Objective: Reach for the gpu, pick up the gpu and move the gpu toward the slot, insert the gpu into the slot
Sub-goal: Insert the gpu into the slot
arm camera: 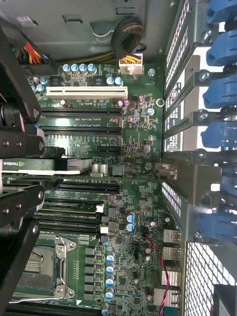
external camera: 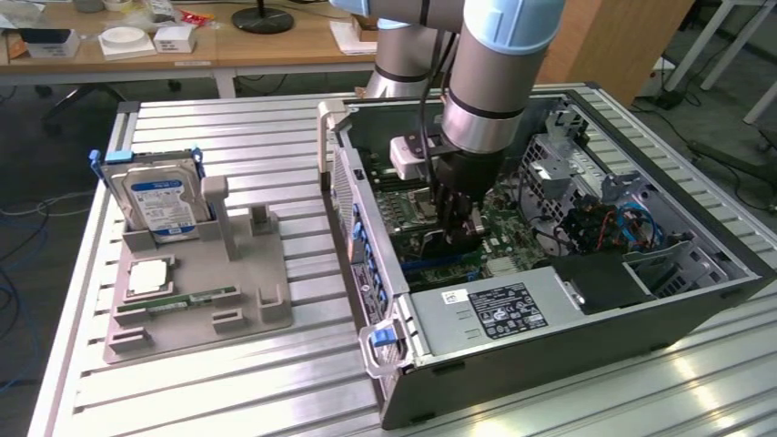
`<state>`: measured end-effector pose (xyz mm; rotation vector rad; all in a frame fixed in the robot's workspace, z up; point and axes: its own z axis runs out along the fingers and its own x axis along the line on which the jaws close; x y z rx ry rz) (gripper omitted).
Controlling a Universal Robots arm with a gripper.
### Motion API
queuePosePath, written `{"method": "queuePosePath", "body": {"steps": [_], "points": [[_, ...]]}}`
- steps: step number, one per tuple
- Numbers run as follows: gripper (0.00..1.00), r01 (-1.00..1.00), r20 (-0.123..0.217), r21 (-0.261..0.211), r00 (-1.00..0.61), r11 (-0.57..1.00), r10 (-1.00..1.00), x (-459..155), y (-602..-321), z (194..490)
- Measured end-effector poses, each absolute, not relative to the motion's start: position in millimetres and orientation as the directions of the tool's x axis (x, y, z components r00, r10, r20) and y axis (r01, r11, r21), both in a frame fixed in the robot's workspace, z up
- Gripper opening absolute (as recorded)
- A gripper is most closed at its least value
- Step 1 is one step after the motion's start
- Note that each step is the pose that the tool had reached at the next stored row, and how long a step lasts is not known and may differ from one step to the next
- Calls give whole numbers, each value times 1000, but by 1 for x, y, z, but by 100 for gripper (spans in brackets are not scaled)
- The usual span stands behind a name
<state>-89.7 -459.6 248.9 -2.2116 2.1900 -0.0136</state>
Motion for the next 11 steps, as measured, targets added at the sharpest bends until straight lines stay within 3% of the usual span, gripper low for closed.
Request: {"method": "queuePosePath", "body": {"steps": [11], "points": [[26,-1000,-14,-27,10,-9,-1000,-90,-460,249]]}}
